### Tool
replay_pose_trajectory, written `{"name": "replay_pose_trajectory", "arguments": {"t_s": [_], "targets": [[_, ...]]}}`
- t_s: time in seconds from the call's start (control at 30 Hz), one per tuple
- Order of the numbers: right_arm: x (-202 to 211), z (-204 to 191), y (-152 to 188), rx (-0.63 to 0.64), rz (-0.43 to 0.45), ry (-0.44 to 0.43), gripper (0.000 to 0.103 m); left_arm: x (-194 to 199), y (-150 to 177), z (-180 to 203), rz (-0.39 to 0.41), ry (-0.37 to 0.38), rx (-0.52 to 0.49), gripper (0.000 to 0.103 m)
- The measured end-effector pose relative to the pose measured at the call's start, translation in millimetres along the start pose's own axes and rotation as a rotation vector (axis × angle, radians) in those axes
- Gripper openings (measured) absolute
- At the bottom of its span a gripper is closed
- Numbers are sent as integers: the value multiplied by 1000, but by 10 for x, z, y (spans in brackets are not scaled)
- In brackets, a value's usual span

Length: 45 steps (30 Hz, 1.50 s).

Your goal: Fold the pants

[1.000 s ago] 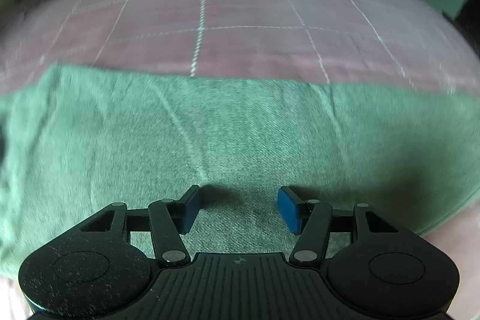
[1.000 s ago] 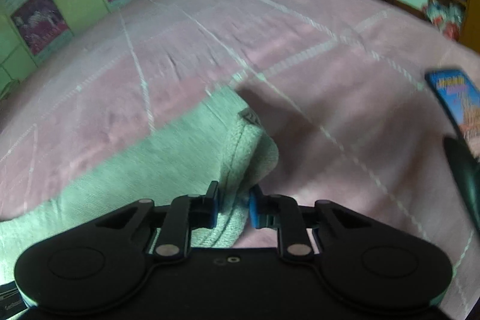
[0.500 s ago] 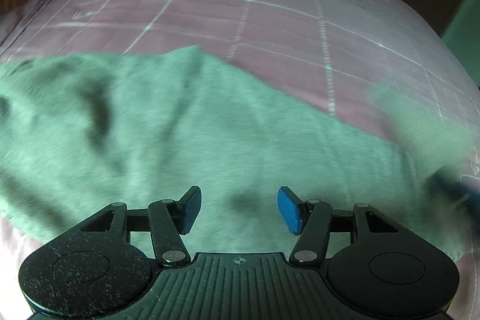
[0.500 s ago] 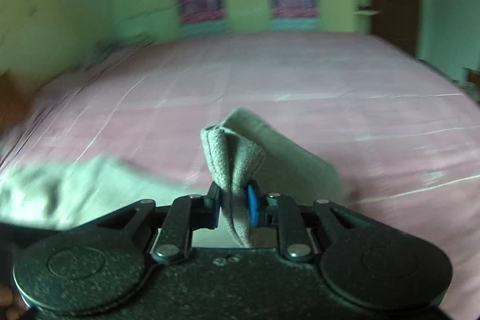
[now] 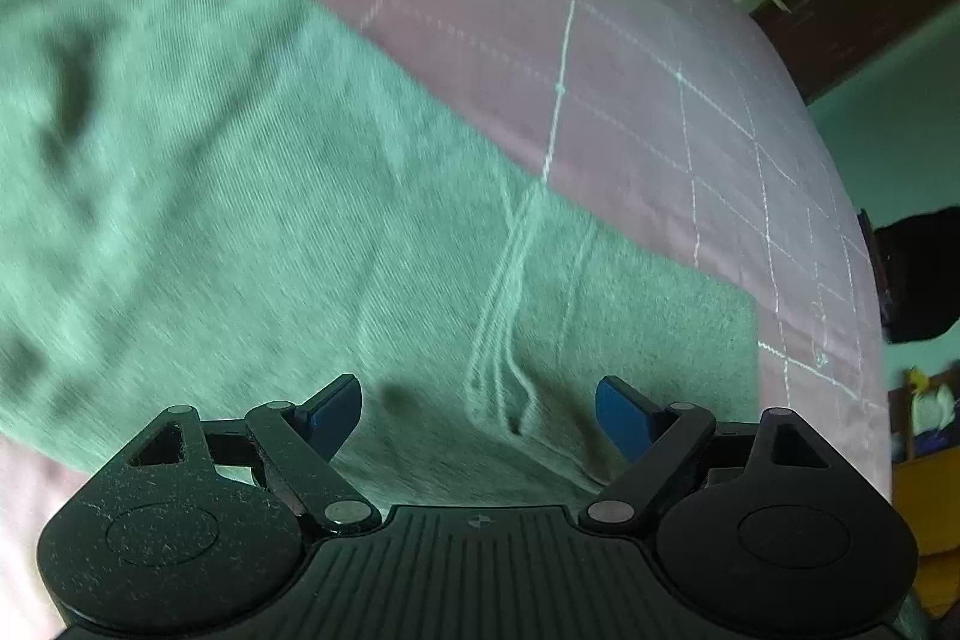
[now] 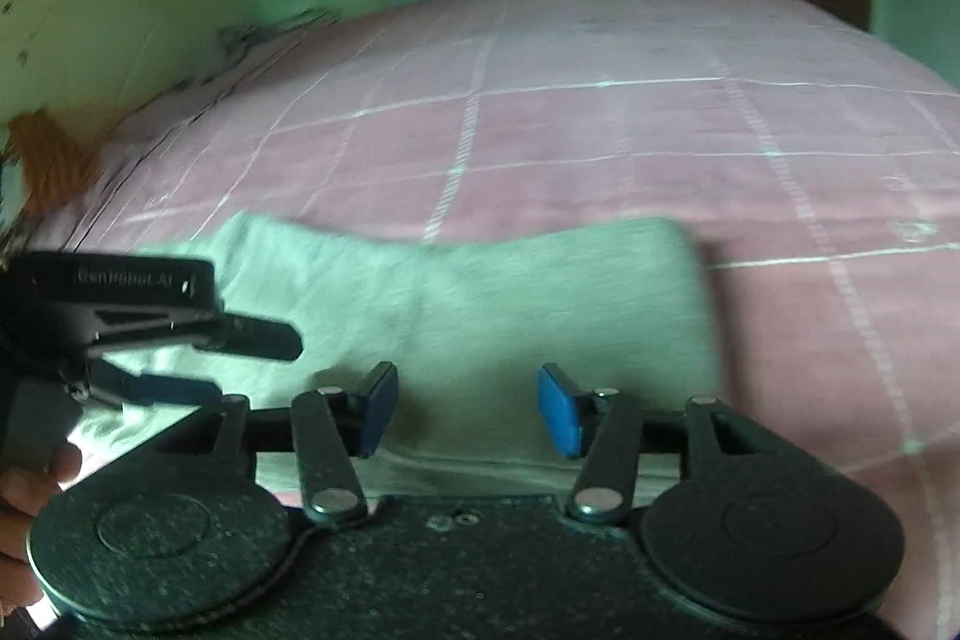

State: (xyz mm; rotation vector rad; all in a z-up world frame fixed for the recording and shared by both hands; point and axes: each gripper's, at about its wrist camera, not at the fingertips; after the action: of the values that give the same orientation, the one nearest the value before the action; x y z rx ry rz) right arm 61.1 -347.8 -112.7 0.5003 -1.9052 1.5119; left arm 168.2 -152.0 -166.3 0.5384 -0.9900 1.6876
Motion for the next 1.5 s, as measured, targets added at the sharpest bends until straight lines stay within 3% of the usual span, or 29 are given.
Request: {"name": "replay_pose_trajectory", "arguments": {"t_s": [0.03, 0.07, 0.1, 0.13, 0.2, 0.3, 0.53, 0.6, 0.67, 0.83, 0.9, 1.0, 1.13, 1.27, 1.4, 1.5], "targets": [[39, 87, 8, -11, 5, 3, 52, -25, 37, 1, -12, 12, 19, 84], [82, 181, 32, -22, 11, 8, 53, -75, 68, -3, -23, 30, 36, 71], [112, 245, 49, -31, 17, 19, 53, -133, 95, -1, -37, 43, 44, 45], [134, 308, 70, -40, 22, 28, 53, -194, 124, 2, -51, 52, 49, 36], [161, 425, 111, -62, 32, 42, 53, -265, 166, 32, -38, 50, 55, 25], [163, 569, 142, -105, 55, 81, 52, -277, 187, 122, -1, 37, 31, 16], [161, 801, 34, -163, 84, 165, 40, 484, 32, 285, 182, 95, -104, 15], [140, 743, -10, -140, 87, 164, 39, 734, -21, 187, 233, 70, -140, 15], [99, 627, -31, -107, 83, 149, 37, 848, -41, 38, 258, -1, -181, 15], [-122, 159, 21, 11, 19, 112, 33, 576, 50, -501, 143, -124, -144, 15], [-251, 8, 69, 35, -24, 96, 31, 438, 121, -613, 104, -148, -129, 20], [-535, -135, 199, 107, -159, 108, 33, 563, 147, -601, 137, -144, -101, 22], [-432, -141, 96, 125, -122, 94, 31, 872, 51, -464, 259, -157, -167, 22], [-461, -175, -98, 108, -78, 115, 33, 652, -166, -316, 213, -153, -208, 22], [-653, -265, -200, 107, -72, 140, 34, 133, -215, -357, 78, -176, -170, 21], [-915, -292, -67, 158, -145, 161, 35, 81, -185, -407, 98, -179, -148, 21]]}}
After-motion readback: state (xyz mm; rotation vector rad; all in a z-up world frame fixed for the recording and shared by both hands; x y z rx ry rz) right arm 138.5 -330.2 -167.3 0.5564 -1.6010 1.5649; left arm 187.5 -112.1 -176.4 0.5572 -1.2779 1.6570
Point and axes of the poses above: each gripper's, at about its wrist camera, not at the fingertips, and x roughly against the way its jaws point, z to its right, y to its underside, and after that the axes turned 6 degrees about y, right-handed
